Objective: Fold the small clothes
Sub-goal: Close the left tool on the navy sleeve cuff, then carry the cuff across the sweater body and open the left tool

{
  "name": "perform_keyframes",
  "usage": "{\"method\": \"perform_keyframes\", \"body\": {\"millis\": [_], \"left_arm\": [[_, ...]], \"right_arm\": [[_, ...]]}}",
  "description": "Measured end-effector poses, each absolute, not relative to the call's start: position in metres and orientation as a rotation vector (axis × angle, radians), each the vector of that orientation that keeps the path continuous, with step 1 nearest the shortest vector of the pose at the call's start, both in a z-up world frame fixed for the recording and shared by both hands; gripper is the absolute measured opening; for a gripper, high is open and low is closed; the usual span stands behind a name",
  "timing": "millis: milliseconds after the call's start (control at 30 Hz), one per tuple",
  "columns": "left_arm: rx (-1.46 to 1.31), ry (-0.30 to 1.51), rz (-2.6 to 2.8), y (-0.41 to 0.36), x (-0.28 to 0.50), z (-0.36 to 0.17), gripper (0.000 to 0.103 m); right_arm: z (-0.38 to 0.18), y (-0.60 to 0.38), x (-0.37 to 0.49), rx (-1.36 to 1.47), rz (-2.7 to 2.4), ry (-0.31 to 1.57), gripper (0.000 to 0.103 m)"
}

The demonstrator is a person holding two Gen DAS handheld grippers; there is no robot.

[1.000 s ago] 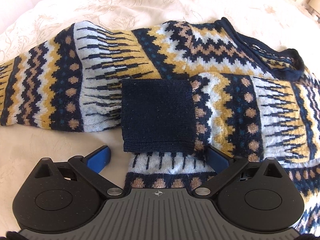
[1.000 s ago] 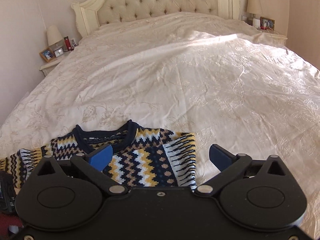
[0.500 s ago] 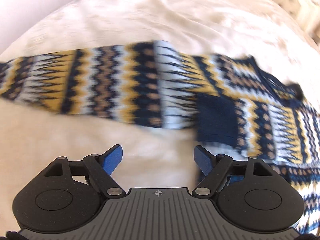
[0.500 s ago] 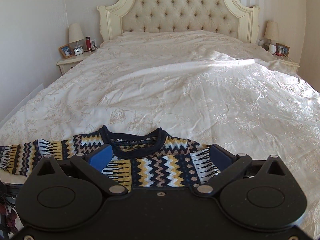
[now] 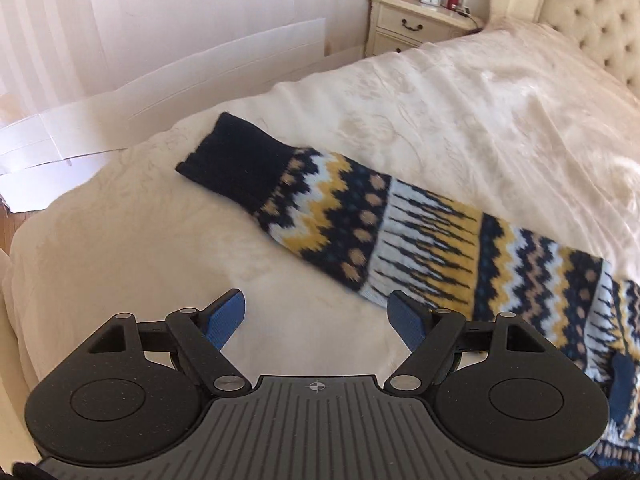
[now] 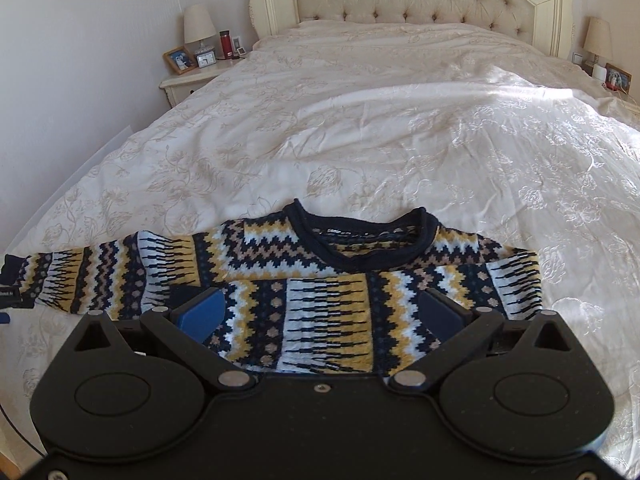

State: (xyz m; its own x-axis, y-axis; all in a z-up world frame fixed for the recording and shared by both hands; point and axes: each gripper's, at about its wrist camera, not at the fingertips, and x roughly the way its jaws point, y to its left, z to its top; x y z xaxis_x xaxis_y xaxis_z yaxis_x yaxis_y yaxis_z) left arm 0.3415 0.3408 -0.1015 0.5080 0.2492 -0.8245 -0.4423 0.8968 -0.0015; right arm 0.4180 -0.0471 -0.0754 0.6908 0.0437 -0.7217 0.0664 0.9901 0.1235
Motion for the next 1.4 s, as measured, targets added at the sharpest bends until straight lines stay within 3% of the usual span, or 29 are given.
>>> {"method": "perform_keyframes", "body": {"millis": [467, 533, 600, 633, 700, 767, 1100, 1233, 1400], "left_arm": [[-0.294, 0.899, 0.476, 0.383, 0.385, -0.114, 0.078], [-0.280, 0.879, 0.485, 0.384, 0.387, -0.114, 0.068], [-0.257, 0.869, 0.517, 0.385, 0.388, -0.113, 0.045], [-0.256, 0.864, 0.525, 0.385, 0.388, -0.112, 0.039], [-0.262, 0.850, 0.531, 0.387, 0.385, -0.109, 0.019], [-0.268, 0.832, 0.533, 0.387, 0.381, -0.103, 0.015], [-0.193, 0.675, 0.459, 0.347, 0.352, -0.026, 0.014], [-0.167, 0.699, 0.427, 0.330, 0.348, -0.017, 0.017], [-0.308, 0.728, 0.418, 0.336, 0.337, -0.039, 0.031]], "right_arm": [[-0.084, -0.020, 0.425, 0.136, 0.000, 0.879, 0.102], [-0.085, -0.020, 0.425, 0.139, -0.002, 0.887, 0.102], [-0.087, -0.020, 0.426, 0.145, -0.001, 0.897, 0.102], [-0.088, -0.020, 0.426, 0.147, -0.001, 0.900, 0.102], [-0.089, -0.021, 0.426, 0.152, 0.001, 0.906, 0.102], [-0.091, -0.022, 0.426, 0.155, 0.008, 0.912, 0.102], [-0.097, -0.035, 0.420, 0.184, 0.052, 0.924, 0.102], [-0.095, -0.046, 0.413, 0.206, 0.071, 0.919, 0.102], [-0.090, -0.059, 0.408, 0.206, 0.067, 0.905, 0.102]]}}
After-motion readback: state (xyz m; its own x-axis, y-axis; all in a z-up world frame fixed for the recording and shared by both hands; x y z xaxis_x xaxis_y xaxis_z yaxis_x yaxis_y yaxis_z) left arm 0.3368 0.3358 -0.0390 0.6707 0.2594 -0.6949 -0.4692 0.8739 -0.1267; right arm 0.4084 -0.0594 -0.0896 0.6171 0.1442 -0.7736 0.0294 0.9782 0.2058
